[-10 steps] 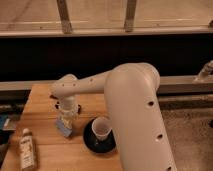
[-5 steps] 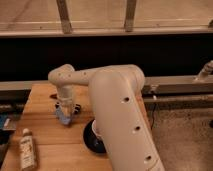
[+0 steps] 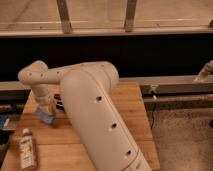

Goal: Wipe the white sponge on the table

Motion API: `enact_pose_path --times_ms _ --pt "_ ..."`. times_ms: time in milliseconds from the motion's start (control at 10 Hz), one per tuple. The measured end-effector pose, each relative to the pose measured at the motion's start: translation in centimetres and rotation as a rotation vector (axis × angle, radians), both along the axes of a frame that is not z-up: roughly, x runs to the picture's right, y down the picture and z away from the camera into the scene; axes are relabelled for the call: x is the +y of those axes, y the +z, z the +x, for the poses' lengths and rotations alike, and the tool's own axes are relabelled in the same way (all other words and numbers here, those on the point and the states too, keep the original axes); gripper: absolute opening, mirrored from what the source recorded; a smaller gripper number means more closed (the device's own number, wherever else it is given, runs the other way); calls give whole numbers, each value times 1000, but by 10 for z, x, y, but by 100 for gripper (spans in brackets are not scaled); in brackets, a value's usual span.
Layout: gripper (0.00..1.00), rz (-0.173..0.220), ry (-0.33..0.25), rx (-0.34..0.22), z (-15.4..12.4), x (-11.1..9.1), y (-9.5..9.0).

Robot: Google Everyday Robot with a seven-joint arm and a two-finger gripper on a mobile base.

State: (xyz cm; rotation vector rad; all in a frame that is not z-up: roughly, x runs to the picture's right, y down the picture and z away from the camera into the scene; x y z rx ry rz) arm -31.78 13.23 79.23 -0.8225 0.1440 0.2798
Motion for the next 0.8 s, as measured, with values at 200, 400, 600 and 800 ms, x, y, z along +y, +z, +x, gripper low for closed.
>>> enact_pose_path --times_ms 200,400,600,800 --pt "0 4 17 -7 -2 15 -15" --pt "0 -2 51 22 22 27 -20" --pt "0 -9 98 68 59 39 -27" --pt "0 -15 180 94 96 34 -22"
